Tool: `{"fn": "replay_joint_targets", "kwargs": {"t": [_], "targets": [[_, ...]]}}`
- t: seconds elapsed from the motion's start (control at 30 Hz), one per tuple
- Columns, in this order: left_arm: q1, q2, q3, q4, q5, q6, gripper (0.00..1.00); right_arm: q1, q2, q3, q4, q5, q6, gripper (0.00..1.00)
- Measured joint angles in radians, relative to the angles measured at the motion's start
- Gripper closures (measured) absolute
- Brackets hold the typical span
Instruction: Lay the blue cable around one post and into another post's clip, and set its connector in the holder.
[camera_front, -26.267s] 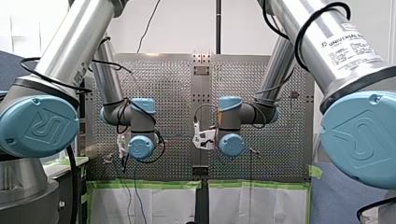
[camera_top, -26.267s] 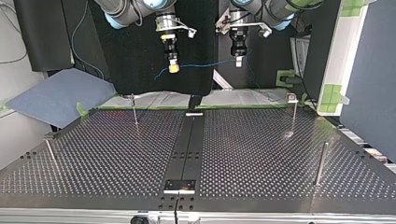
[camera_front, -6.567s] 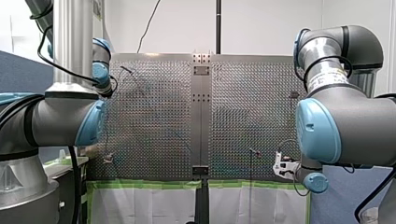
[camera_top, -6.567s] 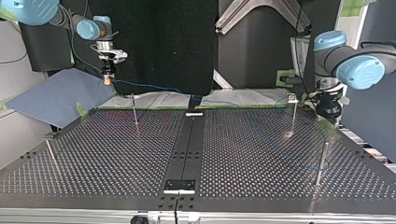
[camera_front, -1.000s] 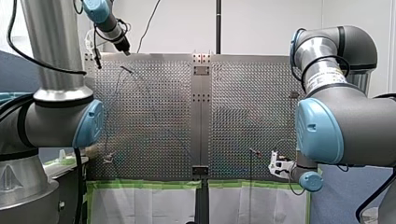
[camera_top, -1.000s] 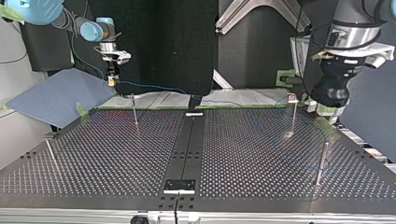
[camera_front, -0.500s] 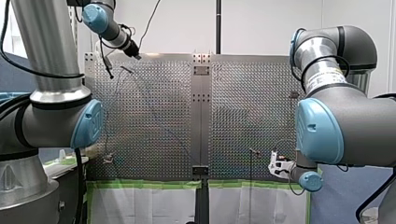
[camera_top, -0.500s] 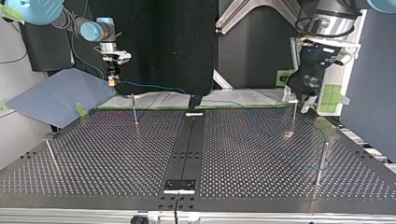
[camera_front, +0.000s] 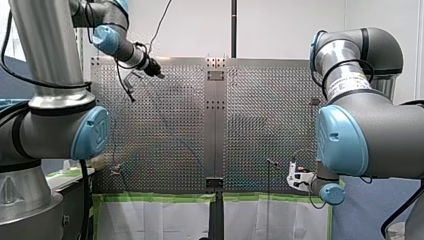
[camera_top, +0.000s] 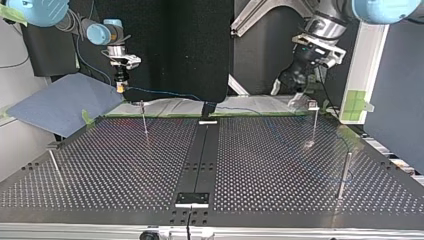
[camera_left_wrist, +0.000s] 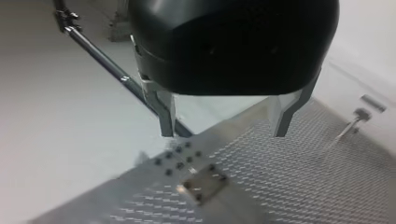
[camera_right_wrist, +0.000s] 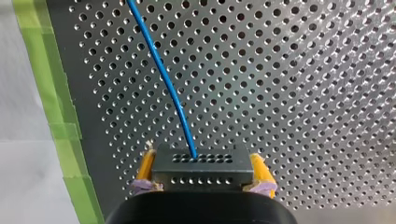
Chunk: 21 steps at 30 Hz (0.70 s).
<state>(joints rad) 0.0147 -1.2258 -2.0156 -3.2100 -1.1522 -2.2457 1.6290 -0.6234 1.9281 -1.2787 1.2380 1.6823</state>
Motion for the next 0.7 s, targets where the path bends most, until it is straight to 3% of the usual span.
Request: {"fn": "replay_joint_targets", "kwargs": {"t": [0.13, 0.27, 0.43, 0.7], "targets": [[-0.031, -0.034, -0.035, 0.035, 0.023, 0.013, 0.0, 0.003, 0.0, -0.004, 0.006, 0.0, -0.004, 1.0], [-0.059, -0.064, -0.065, 0.065, 0.01, 0.036, 0.0, 0.005, 0.0, -0.005, 0.009, 0.0, -0.009, 1.0], [-0.104, -0.108, -0.101, 0.11, -0.031, 0.076, 0.0, 0.005, 0.0, -0.005, 0.01, 0.0, -0.01, 1.0], [-0.182, -0.187, -0.111, 0.188, -0.11, 0.109, 0.0, 0.008, 0.0, -0.005, 0.011, 0.0, -0.01, 1.0]]}}
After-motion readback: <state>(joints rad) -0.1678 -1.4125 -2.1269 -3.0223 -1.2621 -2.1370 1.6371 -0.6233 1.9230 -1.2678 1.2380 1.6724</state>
